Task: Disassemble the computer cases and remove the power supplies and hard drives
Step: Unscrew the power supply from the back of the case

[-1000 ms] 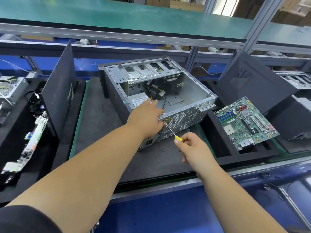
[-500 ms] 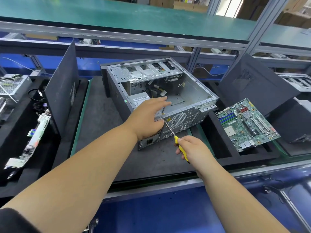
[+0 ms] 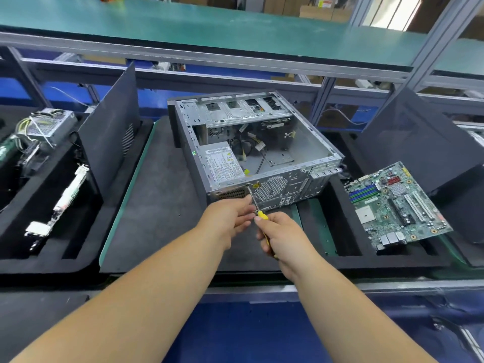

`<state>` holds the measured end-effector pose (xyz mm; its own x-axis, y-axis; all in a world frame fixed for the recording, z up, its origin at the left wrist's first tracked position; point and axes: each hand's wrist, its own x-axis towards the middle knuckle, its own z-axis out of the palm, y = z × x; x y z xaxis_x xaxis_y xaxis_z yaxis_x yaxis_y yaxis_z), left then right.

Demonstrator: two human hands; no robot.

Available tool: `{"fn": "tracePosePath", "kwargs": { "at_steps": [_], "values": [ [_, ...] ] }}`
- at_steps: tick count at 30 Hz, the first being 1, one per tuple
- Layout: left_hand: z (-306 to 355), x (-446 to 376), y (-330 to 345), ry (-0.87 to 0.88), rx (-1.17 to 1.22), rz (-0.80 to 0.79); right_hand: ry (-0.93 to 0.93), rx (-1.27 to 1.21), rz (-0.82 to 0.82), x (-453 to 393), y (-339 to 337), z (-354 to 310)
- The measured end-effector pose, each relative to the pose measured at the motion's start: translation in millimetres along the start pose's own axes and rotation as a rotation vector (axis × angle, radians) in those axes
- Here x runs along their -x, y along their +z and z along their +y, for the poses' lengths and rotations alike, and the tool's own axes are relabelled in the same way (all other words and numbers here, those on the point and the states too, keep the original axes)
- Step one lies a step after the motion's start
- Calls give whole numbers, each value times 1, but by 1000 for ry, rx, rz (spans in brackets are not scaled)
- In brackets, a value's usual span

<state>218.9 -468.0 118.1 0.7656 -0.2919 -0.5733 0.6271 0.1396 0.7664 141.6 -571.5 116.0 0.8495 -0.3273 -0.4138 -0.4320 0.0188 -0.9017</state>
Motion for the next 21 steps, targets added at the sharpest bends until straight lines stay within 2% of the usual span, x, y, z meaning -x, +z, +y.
{"fn": "tracePosePath", "kwargs": {
  "at_steps": [6,9,16,21],
  "values": [
    [-3,-5,15,145,-44,63,60,-46,-81,2,-1,-8],
    [-4,-7,17,159,-40,87,139,-190,-151,6,-7,-11],
    [-7,-4,20,133,85,52,255,-351,-269,9,-18,-13],
    [-2,-3,16,-17,299,-46,245,-391,-239,7,-14,-10]
  ]
}}
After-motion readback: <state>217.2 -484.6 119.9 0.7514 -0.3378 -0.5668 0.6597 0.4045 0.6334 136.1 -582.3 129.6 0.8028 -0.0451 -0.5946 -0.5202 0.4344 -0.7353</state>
